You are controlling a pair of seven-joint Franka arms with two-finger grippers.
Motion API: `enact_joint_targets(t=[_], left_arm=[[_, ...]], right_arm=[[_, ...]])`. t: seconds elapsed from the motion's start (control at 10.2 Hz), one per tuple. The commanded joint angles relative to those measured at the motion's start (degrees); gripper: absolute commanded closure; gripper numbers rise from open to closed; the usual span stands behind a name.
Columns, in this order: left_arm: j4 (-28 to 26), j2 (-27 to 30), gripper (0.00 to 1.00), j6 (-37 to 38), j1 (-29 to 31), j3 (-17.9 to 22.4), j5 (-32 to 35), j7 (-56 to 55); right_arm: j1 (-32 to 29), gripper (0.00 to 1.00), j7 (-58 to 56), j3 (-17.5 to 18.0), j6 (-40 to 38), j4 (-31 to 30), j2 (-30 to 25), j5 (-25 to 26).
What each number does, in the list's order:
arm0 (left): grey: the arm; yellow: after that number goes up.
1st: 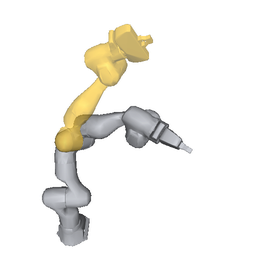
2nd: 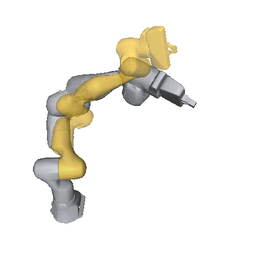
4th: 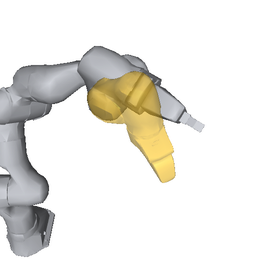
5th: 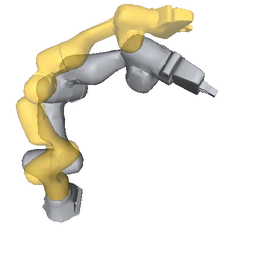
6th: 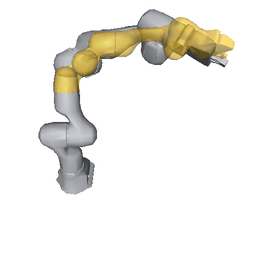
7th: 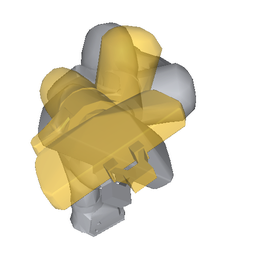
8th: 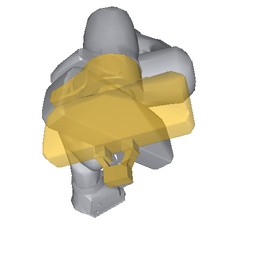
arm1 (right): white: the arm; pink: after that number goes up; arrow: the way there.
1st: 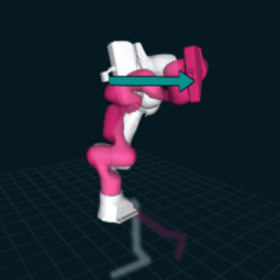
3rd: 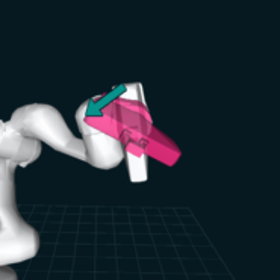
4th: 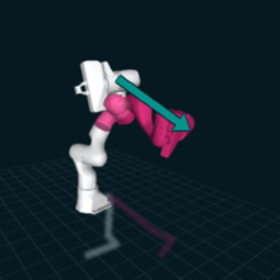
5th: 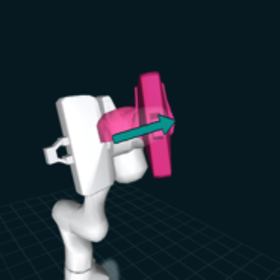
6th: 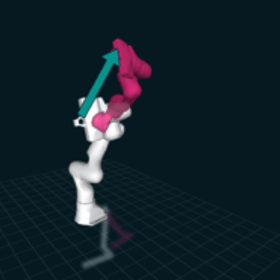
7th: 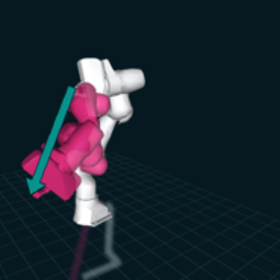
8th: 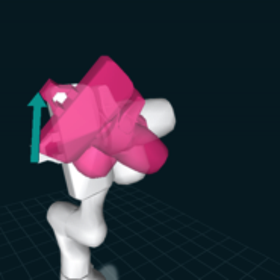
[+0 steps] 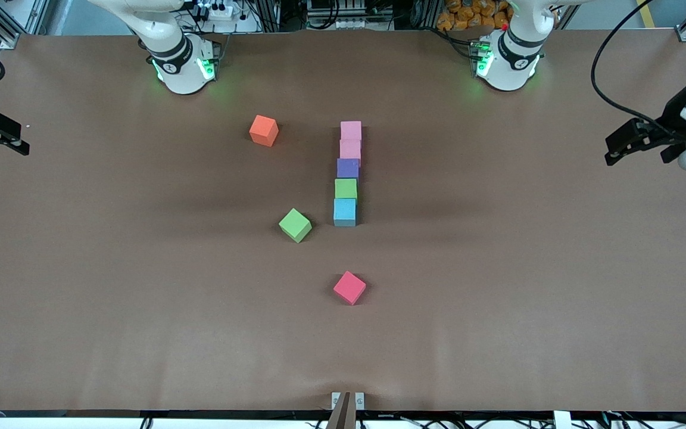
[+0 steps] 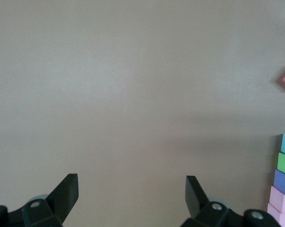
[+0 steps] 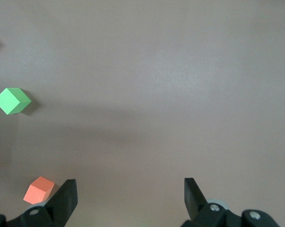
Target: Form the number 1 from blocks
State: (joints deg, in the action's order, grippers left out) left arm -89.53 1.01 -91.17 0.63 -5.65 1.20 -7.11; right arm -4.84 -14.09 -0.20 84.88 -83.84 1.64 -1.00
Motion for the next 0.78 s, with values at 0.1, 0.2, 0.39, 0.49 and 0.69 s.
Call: enact_joint_targets(t=[0.1, 0.2, 0.39, 0.49, 0.69], left_arm=[[-0.73, 2.07, 0.00, 1.43, 0.42, -1.20, 1.43, 0.61], [-0.38, 2.15, 0.00, 1.95, 0.42, -1.20, 1.43, 0.61], [-0.38, 2.42, 0.00, 2.48, 0.33, -1.29, 1.26, 0.78], [-0.38, 2.42, 0.00, 3.10, 0.33, -1.29, 0.65, 0.78], [-0.38, 2.51, 0.00, 3.62, 0.25, -1.38, 0.56, 0.87]], right_arm=[[-0.61, 0.00, 0.56, 0.37, -0.77, 0.78, -0.06, -0.84], [-0.69, 0.00, 0.56, 0.37, -0.77, 0.78, -0.06, -0.84], [-0.87, 0.00, 0.56, 0.29, -0.60, 0.78, 0.12, -0.84], [-0.87, 0.00, 0.47, 0.29, -0.51, 0.78, 0.12, -0.84], [-0.78, 0.00, 0.56, 0.37, -0.25, 0.78, 0.12, -0.84]])
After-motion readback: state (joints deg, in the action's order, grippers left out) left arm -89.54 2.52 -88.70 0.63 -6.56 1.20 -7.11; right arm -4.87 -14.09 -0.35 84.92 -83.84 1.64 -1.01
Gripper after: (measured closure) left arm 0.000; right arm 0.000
